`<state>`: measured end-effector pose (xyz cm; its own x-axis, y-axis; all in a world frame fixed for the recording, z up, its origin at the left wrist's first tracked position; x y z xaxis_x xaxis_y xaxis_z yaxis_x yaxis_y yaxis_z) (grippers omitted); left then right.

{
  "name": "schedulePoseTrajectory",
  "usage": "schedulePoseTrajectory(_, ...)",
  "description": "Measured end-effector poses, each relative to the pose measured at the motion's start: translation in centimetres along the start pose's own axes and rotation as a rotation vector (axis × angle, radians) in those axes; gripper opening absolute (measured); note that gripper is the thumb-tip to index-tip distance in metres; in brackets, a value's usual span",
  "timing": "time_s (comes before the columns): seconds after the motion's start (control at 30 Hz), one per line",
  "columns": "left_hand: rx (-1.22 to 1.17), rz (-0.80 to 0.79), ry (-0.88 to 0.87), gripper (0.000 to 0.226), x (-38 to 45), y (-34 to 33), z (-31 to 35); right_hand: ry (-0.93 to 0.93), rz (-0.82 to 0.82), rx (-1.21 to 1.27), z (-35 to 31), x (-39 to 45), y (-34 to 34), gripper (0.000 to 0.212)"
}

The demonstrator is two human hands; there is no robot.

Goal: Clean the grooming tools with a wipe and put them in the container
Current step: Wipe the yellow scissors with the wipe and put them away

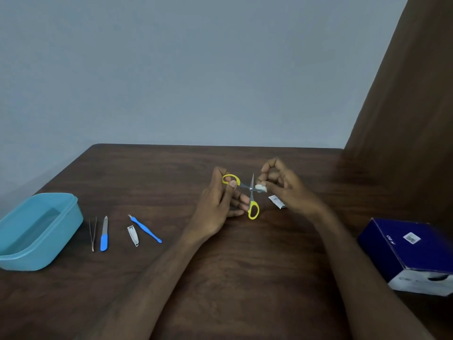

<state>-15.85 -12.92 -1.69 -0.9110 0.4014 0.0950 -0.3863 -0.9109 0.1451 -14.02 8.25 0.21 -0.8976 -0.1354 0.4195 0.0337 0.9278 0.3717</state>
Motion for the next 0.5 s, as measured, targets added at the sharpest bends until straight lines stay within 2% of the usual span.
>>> schedulePoseTrajectory(0.1, -0.03, 0.023, 0.008, 0.015, 0.2, 0.1, -0.1, -0.056, 0.004, 0.06, -0.1, -0.6, 1.6, 0.033)
schedulePoseTrajectory(0.17, -0.081, 0.06, 0.025, 0.014, 0.3, 0.1, -0.1, -0.085, 0.078, 0.037, -0.1, -0.9, 2.0, 0.031)
schedulePoseTrajectory(0.27, -0.178, 0.111, 0.072, 0.019, 0.5, 0.2, -0.1, -0.064, 0.337, -0.021, 0.4, -0.5, 1.4, 0.027)
schedulePoseTrajectory(0.37, -0.226, 0.142, 0.103, 0.023, 0.8, 0.3, -0.2, -0.023, 0.554, 0.025, 0.2, 0.3, 0.0, 0.023)
schedulePoseTrajectory(0.5, -0.25, 0.161, 0.112, 0.019, 0.9, 0.4, -0.3, 0.024, 0.576, 0.013, -0.7, 0.5, -2.2, 0.015)
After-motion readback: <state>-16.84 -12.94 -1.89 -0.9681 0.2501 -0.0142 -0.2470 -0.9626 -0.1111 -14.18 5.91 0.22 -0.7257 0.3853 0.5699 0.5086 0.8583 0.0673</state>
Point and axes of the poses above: each hand's wrist, its own x-axis towards the middle knuckle, its own y-axis out of the back of the hand, z = x × y, the point moved 1 cm from there along x, towards the middle knuckle, and after that the axes turned 11 degrees about y, right-handed, at the moved point
